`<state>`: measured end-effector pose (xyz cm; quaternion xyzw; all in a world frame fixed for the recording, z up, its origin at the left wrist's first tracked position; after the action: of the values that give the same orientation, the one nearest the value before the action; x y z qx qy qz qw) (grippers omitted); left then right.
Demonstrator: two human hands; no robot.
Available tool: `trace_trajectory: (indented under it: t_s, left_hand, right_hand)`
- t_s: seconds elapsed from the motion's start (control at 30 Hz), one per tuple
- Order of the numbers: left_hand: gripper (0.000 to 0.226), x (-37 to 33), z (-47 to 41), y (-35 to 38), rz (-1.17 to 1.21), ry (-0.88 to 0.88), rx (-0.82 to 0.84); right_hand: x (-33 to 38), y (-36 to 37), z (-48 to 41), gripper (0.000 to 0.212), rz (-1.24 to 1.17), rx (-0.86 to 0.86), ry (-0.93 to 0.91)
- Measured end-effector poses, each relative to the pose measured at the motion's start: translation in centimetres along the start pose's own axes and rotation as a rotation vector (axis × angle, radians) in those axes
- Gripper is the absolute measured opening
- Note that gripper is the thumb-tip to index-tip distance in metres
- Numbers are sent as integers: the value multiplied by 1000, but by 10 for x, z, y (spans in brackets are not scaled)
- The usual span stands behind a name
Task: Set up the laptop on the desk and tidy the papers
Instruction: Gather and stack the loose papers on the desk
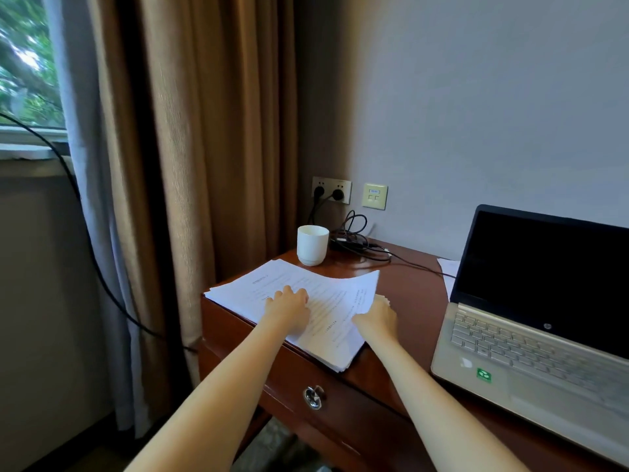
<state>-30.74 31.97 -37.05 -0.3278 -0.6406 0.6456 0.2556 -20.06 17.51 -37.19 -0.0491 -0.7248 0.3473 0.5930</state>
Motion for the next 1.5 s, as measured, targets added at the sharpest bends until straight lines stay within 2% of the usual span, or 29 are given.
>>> trace_trajectory:
  t_s: [0.07,0.17,0.2,0.23,0.37,0.67,0.8,0.9,1.3,1.5]
  left_hand:
    - [40,-2,2,0,-30,3,2]
    - [42,-5,4,-1,-54,5,14]
    - [42,-5,4,-1,-55,6,21]
    - [42,-6,4,-1,-57,7,28]
    - [43,-11,3,-3,-53,22,51]
    - [42,-45,-2,-6,-9,99,96]
    - [41,-72,-1,-11,-5,173,91]
    - [42,-94,2,-18,-26,236,65]
    - [56,-182,44,-28,-138,455,20]
    - [65,-235,67,-24,-201,636,3]
  right_hand:
    - [0,-1,-1,31,129,-22,-29]
    - [-7,-6,1,77,239,-53,26]
    - [-8,-7,2,86,284,-60,25]
    - [-8,-8,2,87,326,-57,13]
    - [-7,-1,0,57,464,44,-47]
    - [-6,-15,3,41,591,144,-158]
    - [-3,-34,2,46,764,51,-227]
    - [-6,-48,2,50,766,39,-211]
    - [-54,-145,35,61,711,-26,25]
    - [-83,-194,56,65,732,-109,165]
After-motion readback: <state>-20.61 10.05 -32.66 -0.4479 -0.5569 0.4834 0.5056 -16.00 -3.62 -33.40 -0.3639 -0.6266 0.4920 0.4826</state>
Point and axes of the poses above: each hand's wrist, its own z-axis away from the middle knuckle, its own y-axis out of the palm, x = y × z, the point moved 9 cm from there along -z, towards the middle knuckle, and after that the axes turned 9 degrees about -z, right-handed, at the moved point
